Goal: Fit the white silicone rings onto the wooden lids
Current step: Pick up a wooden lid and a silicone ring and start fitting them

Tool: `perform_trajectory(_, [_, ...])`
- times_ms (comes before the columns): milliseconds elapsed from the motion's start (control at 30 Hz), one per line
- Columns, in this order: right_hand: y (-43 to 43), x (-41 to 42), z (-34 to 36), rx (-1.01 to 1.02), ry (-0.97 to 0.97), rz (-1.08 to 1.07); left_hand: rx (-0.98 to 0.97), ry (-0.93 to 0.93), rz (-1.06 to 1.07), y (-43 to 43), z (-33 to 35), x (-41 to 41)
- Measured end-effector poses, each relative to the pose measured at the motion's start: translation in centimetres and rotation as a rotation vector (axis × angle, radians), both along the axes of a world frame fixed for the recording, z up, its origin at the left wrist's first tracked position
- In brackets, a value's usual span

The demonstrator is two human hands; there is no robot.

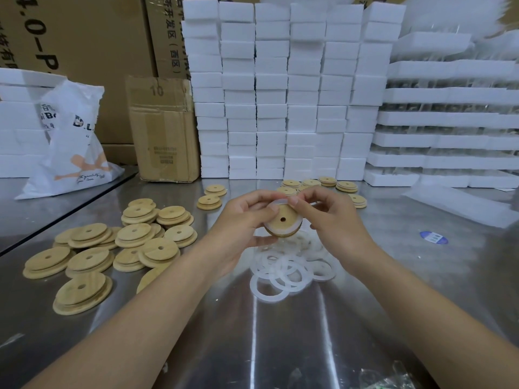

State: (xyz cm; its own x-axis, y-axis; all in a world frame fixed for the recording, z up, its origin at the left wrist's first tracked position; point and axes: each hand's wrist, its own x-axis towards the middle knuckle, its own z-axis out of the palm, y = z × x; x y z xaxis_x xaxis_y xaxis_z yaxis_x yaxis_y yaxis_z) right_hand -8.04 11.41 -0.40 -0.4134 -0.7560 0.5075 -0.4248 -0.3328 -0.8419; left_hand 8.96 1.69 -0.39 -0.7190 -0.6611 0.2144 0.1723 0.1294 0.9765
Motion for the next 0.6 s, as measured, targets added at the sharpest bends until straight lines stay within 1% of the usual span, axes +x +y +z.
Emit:
perform_trajectory(100, [0.17, 0.29, 0.47, -0.069, -0.016, 0.011, -0.009, 0.068, 0.012, 0.10, 0.33, -0.08])
perform_trajectory(267, [0.34, 0.48, 0.77, -0.094, -0.023, 0.003, -0.026, 0.135, 0.008, 0.28, 0.47, -0.13])
perform_trajectory(467, [0.52, 0.33, 1.06, -0.089, -0.024, -0.012, -0.018, 0.144, 0.030, 0.35, 0.53, -0.17])
perform_trajectory(600, [0.55, 0.30, 1.13, -0.085, -0.036, -0.029, -0.057, 0.144, 0.047, 0.55, 0.62, -0.18])
